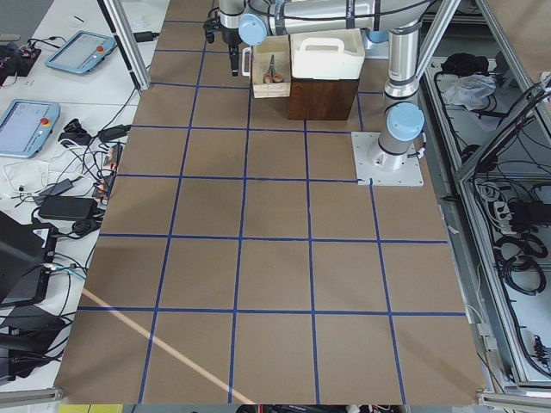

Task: Put scissors in drawer and close it
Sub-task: 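Raise the right gripper away while the left gripper moves toward the drawer handle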

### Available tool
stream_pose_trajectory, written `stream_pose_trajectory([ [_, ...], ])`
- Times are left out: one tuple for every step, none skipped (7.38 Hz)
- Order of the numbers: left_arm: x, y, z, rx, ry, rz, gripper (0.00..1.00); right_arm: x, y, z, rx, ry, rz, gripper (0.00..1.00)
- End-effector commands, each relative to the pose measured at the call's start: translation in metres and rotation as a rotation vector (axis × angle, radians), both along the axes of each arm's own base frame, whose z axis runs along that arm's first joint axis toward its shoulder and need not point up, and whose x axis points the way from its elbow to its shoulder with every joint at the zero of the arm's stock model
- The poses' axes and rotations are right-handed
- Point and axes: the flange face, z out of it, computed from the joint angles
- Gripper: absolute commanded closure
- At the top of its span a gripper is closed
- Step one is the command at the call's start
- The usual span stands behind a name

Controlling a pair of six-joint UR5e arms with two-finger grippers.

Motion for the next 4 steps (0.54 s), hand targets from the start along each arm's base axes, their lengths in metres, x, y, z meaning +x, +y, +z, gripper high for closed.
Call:
stream_pose_trajectory([
  [-0.036, -0.009, -0.044, 0.002, 0.010, 0.015, 0.00, -0.001, -0.002, -0.006, 0.020, 0.008, 0.011, 0.00],
  [-0.046, -0.011, -0.060, 0.010, 0.009, 0.016, 0.00, -0.003, 0.000, -0.001, -0.002, 0.007, 0.012, 0.00],
  [-0.049, -0.014, -0.073, 0.022, 0.008, 0.015, 0.00, -0.004, 0.002, 0.001, -0.006, 0.010, 0.012, 0.00],
  [-0.050, -0.015, -0.081, 0.034, 0.005, 0.013, 0.00, -0.002, 0.002, 0.001, -0.006, 0.004, 0.014, 0.00],
])
